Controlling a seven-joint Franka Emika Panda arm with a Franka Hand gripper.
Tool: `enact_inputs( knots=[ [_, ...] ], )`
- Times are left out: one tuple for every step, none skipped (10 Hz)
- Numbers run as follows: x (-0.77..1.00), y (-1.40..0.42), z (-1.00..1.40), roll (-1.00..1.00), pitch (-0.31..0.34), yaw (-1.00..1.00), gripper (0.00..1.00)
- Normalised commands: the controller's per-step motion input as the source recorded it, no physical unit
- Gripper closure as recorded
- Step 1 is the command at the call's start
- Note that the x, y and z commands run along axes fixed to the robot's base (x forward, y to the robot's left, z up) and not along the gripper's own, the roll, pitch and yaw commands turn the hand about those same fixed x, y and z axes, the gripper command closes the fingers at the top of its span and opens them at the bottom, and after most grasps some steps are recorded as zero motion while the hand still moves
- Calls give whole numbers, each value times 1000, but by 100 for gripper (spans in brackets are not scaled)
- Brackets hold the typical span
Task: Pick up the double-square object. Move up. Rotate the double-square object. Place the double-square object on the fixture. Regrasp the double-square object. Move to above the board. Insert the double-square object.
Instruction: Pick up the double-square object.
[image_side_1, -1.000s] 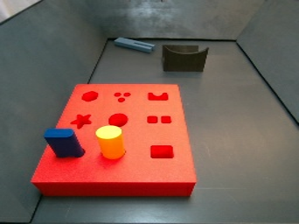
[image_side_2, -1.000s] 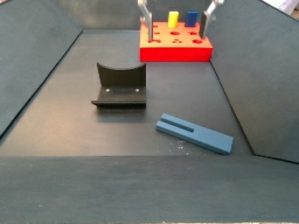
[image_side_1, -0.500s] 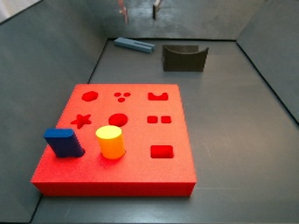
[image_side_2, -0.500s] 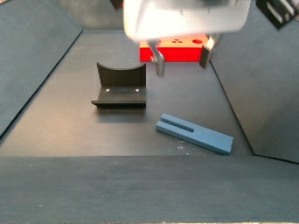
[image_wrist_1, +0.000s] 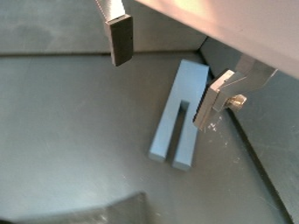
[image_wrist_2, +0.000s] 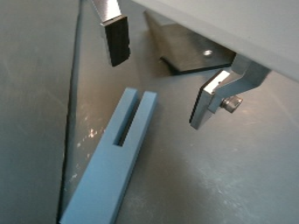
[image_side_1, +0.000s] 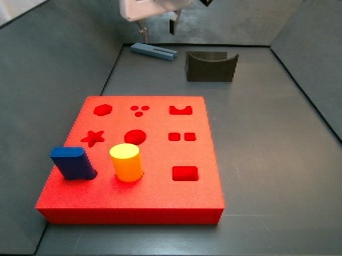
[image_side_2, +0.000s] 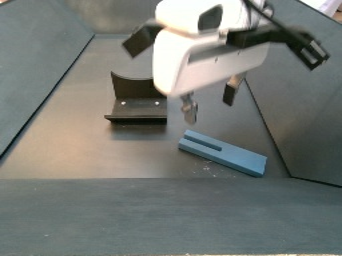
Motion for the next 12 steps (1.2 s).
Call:
enact_inputs(
  knots=[
    [160, 140, -537, -271, 6, 551, 0],
    [63, 260, -431, -336, 3, 469, 0],
    [40, 269, -374, -366, 14, 454, 0],
    [40, 274, -369, -369, 17, 449, 0],
    [49, 331, -346, -390, 36, 374, 0],
    [0, 229, -277, -321, 7, 231, 0],
    [0, 169, -283, -264, 0, 126, 0],
    [0, 94, -343, -223, 4, 0, 0],
    [126, 0, -274, -259, 59, 31, 0],
    [137, 0, -237, -240, 53, 86, 0],
    [174, 0, -166, -169, 90, 137, 0],
    [169, 0, -151, -103, 100, 91, 0]
  ],
)
